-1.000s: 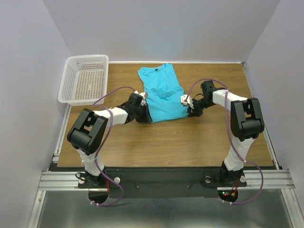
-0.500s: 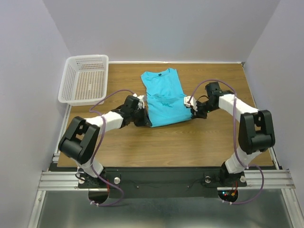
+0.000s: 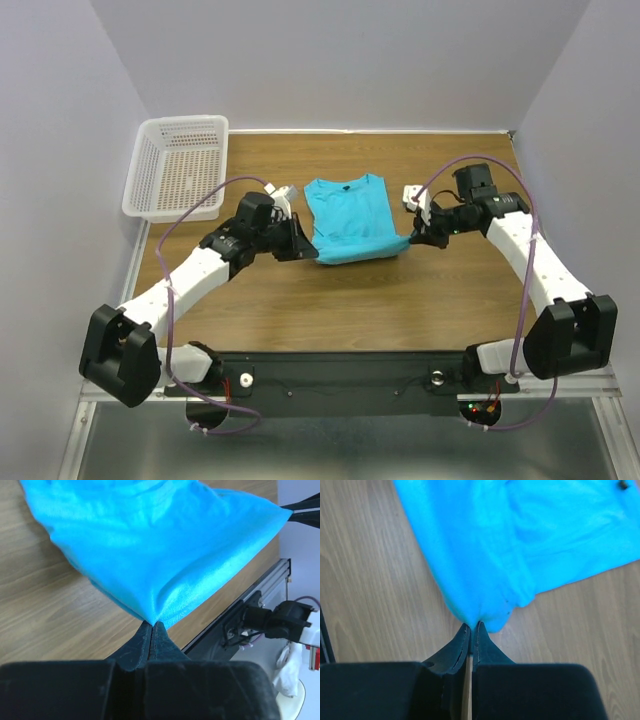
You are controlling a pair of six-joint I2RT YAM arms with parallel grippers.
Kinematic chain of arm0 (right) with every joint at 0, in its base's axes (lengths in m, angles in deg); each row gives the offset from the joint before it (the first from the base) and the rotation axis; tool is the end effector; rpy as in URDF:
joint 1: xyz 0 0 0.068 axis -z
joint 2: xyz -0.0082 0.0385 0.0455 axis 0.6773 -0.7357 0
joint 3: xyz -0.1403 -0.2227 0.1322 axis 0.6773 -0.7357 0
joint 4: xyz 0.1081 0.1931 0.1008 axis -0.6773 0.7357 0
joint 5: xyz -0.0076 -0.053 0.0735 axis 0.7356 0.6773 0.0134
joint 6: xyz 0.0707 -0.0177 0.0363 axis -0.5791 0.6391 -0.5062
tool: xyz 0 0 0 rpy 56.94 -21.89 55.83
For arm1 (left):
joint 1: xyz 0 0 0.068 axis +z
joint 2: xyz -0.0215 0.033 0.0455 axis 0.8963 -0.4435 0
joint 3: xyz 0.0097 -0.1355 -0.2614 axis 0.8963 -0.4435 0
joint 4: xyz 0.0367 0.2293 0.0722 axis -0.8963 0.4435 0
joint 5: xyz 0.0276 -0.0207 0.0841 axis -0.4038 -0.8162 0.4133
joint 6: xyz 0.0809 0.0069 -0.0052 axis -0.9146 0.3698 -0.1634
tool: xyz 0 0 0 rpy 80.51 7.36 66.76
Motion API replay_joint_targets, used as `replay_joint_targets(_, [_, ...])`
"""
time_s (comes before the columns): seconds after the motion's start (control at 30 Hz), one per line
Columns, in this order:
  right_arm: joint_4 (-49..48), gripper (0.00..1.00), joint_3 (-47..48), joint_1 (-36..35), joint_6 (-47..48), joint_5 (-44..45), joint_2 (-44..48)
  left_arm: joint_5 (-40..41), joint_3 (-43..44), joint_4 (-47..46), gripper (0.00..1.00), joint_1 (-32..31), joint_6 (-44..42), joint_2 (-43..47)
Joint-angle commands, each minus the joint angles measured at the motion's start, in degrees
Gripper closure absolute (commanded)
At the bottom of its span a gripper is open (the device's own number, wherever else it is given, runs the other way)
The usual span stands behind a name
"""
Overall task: Fold and stack the t-shirts
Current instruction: Fold the tshirt
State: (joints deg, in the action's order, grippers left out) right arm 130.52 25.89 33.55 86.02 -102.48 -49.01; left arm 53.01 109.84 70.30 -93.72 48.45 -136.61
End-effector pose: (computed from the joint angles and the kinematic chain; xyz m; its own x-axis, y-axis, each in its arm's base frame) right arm 0.2329 0.0860 0.2901 -0.0519 -0.6591 -0.7503 -0.9735 0.2009 -0.1091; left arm 0.2205 -0.1641 0.2770 -0.7896 -0.0772 -0.6088 0.4326 0.6335 -0.6415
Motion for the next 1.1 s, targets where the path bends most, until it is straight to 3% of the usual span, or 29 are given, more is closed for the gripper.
replay_joint_targets(0.0, [0.2,0.99,8.0,-0.2,-6.3,-1.1,-1.3,0.2,8.2,4.5,1.00,0.7,-0.9,1.6])
replay_joint_targets(0.17, [0.1,0.99,17.8,-0.1,-8.9,0.1,-5.9,-0.9,13.7,5.3,1.00,3.8,-3.4,-0.5])
replay_joint_targets(0.53, [0.1,0.99,32.0,-0.1,-11.2,-1.1,-22.8,-6.6,24.4,3.0,1.00,10.4,-9.0,-16.4])
replay_joint_targets(1.07, [-1.4,0.99,42.2,-0.1,-16.2,1.9,-34.8,-10.3,32.7,0.5,1.00,13.7,-11.0,-29.8])
